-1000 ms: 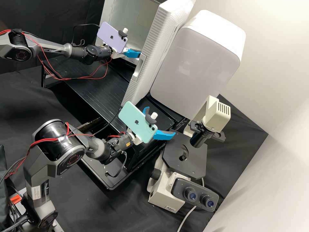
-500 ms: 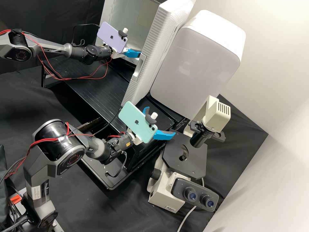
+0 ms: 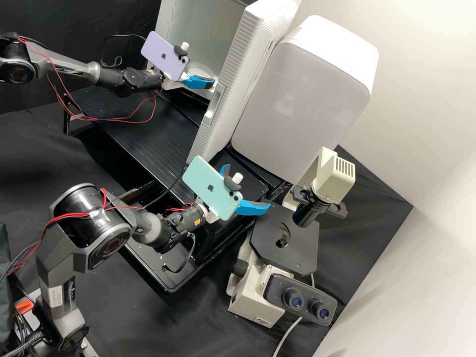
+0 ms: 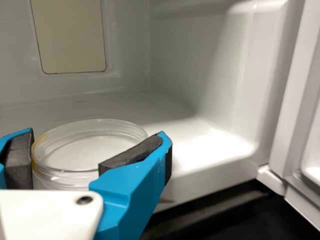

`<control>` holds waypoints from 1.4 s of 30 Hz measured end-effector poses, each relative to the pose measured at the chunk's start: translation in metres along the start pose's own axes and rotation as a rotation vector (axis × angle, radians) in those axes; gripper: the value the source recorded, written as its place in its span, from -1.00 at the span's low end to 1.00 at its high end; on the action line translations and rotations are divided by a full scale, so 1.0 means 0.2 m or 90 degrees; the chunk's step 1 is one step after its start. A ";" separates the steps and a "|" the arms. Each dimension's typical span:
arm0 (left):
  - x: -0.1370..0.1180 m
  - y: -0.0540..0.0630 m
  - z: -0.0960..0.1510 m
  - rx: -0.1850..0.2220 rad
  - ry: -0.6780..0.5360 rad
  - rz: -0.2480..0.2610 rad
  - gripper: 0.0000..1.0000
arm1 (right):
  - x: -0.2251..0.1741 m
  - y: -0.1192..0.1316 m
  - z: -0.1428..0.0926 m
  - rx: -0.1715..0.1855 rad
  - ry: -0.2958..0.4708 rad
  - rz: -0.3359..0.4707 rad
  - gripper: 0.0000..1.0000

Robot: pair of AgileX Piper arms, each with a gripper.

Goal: Take the petri dish out of the incubator

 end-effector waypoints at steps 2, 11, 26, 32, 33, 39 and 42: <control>-0.03 0.00 -0.01 -0.007 -0.009 0.000 -1.00 | 0.00 0.00 0.00 0.000 0.000 0.000 1.00; -0.23 -0.01 -0.01 -0.010 -0.083 -0.016 -1.00 | 0.00 0.00 0.00 0.000 0.000 0.000 1.00; -0.60 -0.08 -0.05 0.016 -0.169 -0.043 -1.00 | 0.00 0.00 0.00 0.000 0.000 0.000 1.00; -0.73 -0.16 -0.11 0.032 -0.186 -0.059 -1.00 | 0.00 0.00 0.00 0.000 0.000 0.000 1.00; -0.74 -0.17 -0.12 0.033 -0.188 -0.061 -1.00 | 0.00 0.00 0.00 0.000 0.000 0.000 1.00; -0.86 -0.24 -0.17 0.031 -0.206 -0.082 -1.00 | 0.00 0.00 0.00 0.000 0.000 0.000 1.00; -0.90 -0.29 -0.19 0.029 -0.215 -0.102 -1.00 | 0.00 0.00 0.00 0.000 0.000 0.000 1.00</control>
